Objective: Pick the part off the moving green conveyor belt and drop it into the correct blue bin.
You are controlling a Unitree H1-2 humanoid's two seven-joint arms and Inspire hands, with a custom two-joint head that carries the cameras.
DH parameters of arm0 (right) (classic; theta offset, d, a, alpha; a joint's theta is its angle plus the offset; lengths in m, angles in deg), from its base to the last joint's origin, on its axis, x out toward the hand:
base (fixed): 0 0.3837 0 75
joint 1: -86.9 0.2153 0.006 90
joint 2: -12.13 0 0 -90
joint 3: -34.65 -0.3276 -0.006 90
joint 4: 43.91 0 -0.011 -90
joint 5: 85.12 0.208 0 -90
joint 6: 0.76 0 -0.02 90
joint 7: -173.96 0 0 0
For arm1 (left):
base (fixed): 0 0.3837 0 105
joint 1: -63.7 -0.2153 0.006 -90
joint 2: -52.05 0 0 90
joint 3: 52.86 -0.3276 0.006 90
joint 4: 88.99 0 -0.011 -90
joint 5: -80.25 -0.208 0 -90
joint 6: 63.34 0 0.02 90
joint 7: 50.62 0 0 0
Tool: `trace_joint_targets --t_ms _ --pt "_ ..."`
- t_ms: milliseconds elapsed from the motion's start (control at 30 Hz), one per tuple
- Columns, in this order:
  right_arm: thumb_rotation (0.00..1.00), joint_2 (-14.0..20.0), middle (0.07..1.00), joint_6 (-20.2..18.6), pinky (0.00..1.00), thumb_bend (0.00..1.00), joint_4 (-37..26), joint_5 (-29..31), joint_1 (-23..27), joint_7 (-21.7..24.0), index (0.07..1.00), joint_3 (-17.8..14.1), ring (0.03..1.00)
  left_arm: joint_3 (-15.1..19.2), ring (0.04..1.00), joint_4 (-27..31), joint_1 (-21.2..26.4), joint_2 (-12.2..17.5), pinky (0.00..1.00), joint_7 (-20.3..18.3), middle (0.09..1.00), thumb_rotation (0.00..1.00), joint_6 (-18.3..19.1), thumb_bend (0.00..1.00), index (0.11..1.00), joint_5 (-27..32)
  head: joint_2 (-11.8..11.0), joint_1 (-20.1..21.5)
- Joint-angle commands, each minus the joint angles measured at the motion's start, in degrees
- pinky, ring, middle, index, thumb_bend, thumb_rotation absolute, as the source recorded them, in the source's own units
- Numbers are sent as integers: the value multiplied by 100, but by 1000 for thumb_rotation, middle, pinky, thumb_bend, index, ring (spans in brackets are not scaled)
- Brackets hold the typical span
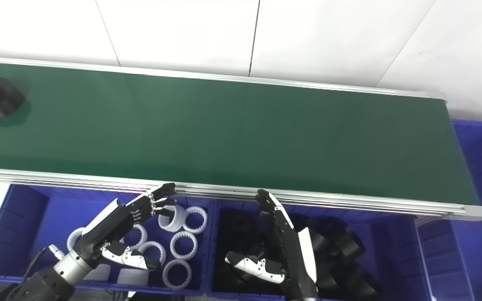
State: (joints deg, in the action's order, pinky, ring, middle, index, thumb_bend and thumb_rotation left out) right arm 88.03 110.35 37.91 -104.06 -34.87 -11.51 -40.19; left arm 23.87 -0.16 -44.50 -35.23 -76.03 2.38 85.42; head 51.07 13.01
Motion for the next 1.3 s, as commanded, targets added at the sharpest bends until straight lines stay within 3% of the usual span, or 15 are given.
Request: trace_joint_targets --t_ms 0,567,967,1033,1067,1100,1133,1167,1200,1267 --pt "427 -50 846 16 763 846 -156 28 -48 14 877 2 820 50 897 81 42 57 809 -36 948 194 -257 927 944 30 -2 -6" --pt "426 -20 846 11 771 846 -134 51 -29 50 879 -3 825 178 928 88 -32 -106 841 101 947 254 -174 956 942 -50 -7 -25" --pt "386 -29 836 87 771 861 -71 84 4 92 875 -16 815 237 920 34 -37 -163 818 213 963 248 -233 860 959 -196 -38 -55" --pt "386 -17 836 102 773 861 -43 93 2 92 875 -24 817 233 919 -1 -40 -188 822 210 965 239 -254 859 960 -192 -143 -287" --pt "387 4 835 133 773 861 -8 122 -14 84 875 -42 817 212 919 -16 -56 -214 823 223 965 236 -255 858 960 -242 -393 -874" --pt "392 18 834 156 765 865 16 144 -26 78 871 -56 813 197 919 -25 -68 -232 810 233 963 247 -255 860 959 -280 -393 -874" --pt "395 72 833 240 761 867 78 184 -45 80 869 -81 811 164 920 -32 -94 -273 803 281 963 253 -250 861 958 -384 -654 -1366" --pt "411 115 838 308 763 861 130 214 -56 83 873 -100 816 140 909 -43 -112 -305 783 319 955 265 -248 874 953 -464 -700 -1437" --pt "418 182 841 418 769 856 215 263 -50 81 876 -119 820 112 904 -41 -147 -350 776 385 951 274 -237 884 949 -621 -969 -1784" --pt "414 323 849 552 785 839 356 393 -6 48 885 -95 833 55 891 -37 -198 -428 776 493 943 274 -226 899 942 -854 -1193 -2013"
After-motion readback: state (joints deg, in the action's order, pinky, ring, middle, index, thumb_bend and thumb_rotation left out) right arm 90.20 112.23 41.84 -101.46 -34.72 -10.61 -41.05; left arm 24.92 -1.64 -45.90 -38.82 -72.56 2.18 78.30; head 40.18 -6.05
